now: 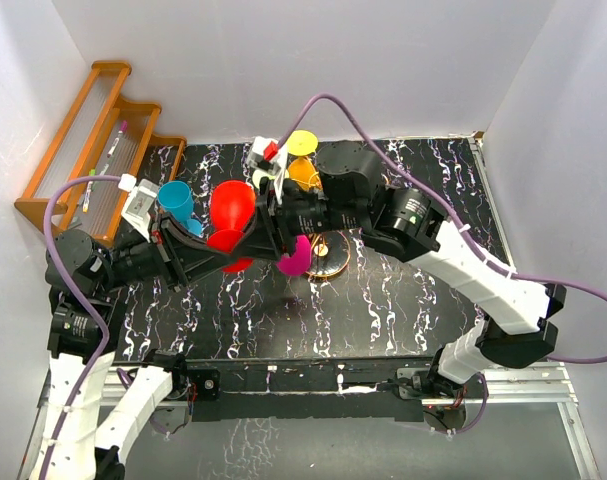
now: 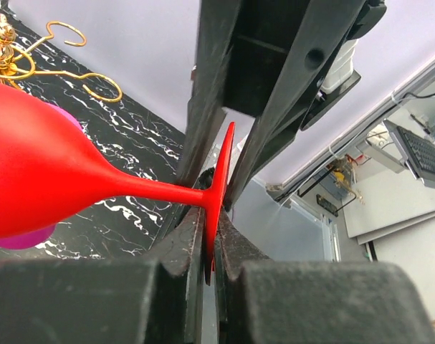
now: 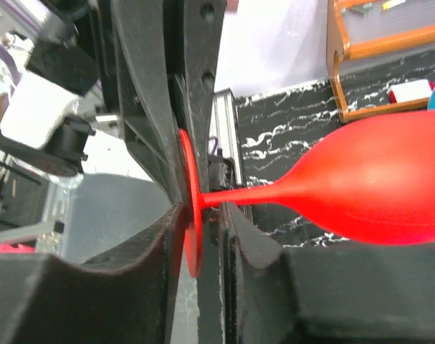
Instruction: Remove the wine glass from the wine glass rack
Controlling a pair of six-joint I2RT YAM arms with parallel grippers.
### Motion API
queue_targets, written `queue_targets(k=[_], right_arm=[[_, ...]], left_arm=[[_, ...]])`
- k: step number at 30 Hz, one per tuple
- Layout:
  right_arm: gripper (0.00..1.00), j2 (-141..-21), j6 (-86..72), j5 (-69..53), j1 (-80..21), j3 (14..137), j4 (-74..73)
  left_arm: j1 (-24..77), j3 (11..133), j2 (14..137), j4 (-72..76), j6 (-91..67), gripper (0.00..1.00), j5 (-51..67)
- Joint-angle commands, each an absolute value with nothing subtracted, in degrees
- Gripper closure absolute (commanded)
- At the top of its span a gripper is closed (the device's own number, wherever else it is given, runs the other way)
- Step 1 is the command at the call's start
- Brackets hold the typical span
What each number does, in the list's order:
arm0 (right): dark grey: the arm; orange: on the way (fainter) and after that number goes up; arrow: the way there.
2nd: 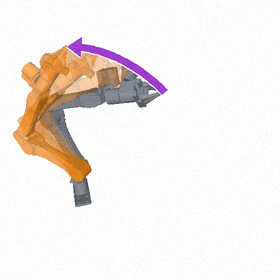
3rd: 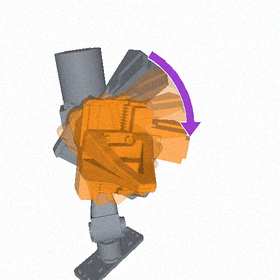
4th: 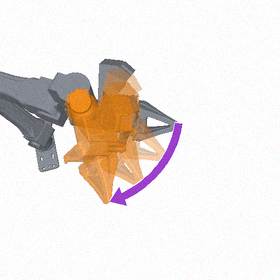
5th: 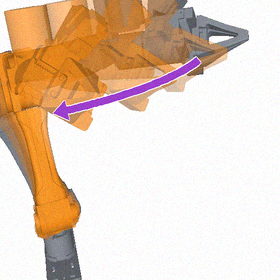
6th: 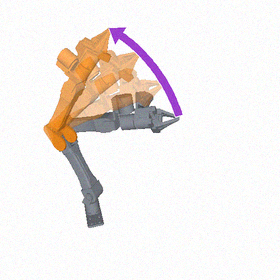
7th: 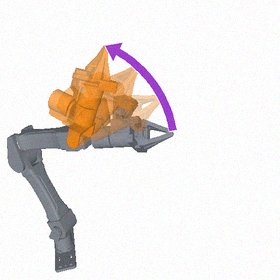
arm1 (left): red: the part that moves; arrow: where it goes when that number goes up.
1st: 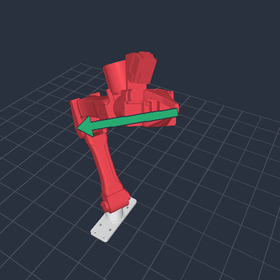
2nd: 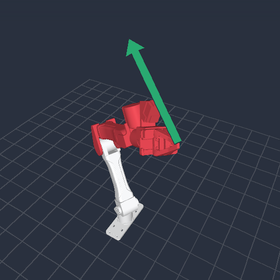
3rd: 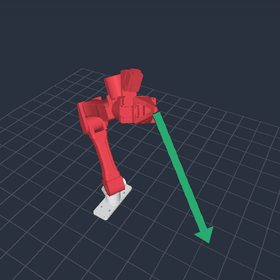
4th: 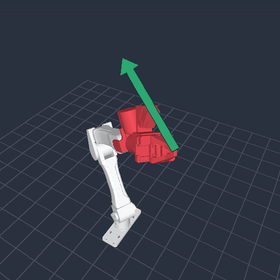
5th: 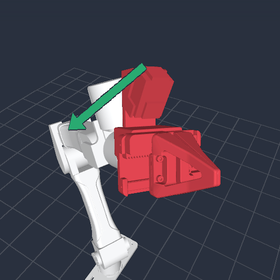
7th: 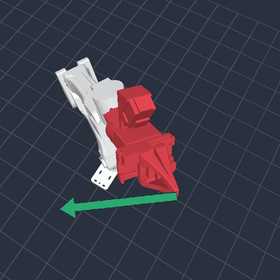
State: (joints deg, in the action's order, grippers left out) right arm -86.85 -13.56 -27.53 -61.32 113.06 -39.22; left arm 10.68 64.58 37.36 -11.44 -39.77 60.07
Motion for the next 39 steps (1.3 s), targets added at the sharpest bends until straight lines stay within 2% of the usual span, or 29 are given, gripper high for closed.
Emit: queue_targets(k=[1, 3, 5, 15, 26, 30, 31, 32, 34, 36, 39], right_arm=[[0.67, -82.8, -12.3, -28.7, -62.1, 109.2, -38.5], [0.62, -81.7, -11.6, -29.7, -62.1, 108.0, -40.1], [0.61, -81.5, -11.0, -29.9, -62.1, 107.9, -42.0], [0.67, -84.4, -10.0, -31.1, -62.1, 112.4, -43.9], [0.78, -91.1, -8.9, -32.6, -62.5, 121.3, -48.8], [0.91, -91.6, -8.7, -32.3, -62.8, 121.2, -49.0], [0.92, -91.4, -8.6, -32.0, -62.8, 120.9, -49.0], [0.92, -91.0, -8.4, -31.2, -62.8, 120.5, -49.1], [0.92, -90.3, -7.9, -29.6, -62.9, 119.7, -49.4], [0.92, -89.1, -7.0, -27.8, -62.9, 118.6, -49.4], [0.92, -87.0, -5.3, -24.4, -63.0, 116.5, -48.5]], left_arm=[[11.4, 67.1, 36.7, -10.7, -37.3, 1.00, 62.1], [11.6, 66.9, 36.3, -10.3, -37.5, 1.00, 63.0], [11.7, 66.7, 36.0, -9.9, -37.7, 1.00, 63.9], [12.6, 65.6, 34.7, -12.1, -36.1, 1.00, 65.9], [12.9, 64.3, 34.5, -14.8, -34.0, 1.00, 66.1], [13.0, 64.5, 34.5, -16.0, -33.1, 1.00, 65.4], [13.0, 64.6, 34.5, -16.9, -32.8, 1.00, 64.5], [13.1, 65.0, 34.4, -18.4, -32.1, 0.82, 63.0], [13.0, 66.0, 34.6, -21.8, -30.3, 0.57, 59.8], [13.0, 66.5, 35.0, -23.9, -29.8, 0.47, 58.2], [13.1, 67.3, 35.2, -26.1, -30.1, 0.40, 54.8]])
